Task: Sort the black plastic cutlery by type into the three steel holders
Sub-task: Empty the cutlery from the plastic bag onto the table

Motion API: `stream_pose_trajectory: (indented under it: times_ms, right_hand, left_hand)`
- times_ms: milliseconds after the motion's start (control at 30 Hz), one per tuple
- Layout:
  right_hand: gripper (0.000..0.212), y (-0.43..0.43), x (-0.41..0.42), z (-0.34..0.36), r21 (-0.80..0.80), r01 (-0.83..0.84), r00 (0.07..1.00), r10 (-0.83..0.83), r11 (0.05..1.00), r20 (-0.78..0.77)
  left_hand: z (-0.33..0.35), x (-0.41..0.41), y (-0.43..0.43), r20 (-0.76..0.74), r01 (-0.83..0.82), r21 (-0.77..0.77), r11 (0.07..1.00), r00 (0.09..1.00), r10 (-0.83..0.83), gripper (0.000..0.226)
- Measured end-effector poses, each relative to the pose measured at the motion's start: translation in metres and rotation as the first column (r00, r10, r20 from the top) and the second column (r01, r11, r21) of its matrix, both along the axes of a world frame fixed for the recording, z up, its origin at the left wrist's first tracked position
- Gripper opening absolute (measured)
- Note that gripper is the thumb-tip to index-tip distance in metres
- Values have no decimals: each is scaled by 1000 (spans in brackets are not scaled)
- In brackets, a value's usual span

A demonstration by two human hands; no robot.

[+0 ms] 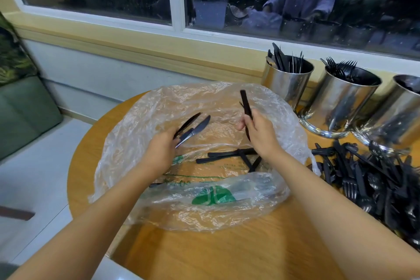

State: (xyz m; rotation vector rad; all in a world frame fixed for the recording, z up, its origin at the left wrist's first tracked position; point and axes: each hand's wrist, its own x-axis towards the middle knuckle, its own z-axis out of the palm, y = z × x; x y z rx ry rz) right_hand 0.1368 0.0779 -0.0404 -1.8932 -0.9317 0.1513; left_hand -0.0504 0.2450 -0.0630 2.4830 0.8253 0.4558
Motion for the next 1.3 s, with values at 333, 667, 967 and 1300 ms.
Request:
stream_pose_trajectory:
  times_ms: [333,667,967,1300]
  right_hand:
    - [26,-7,1,34,45,3,958,10,999,-286]
    - [54,-12,6,4,-727,23,965,174,686,194]
    - [92,-13,19,-6,-751,-6,975,169,660,141]
    - [9,-27,27,12,-241,88,994,-102,967,-47]
  left_hand:
    - [20,22,-25,97,8,-127,992,995,5,24]
    - [-4,54,-53,-163,177,58,982,973,-166,40]
    - [12,58,-56,-519,438,386,812,830,-202,27]
    - [28,36,-28,-145,144,-218,965,973,-178,25]
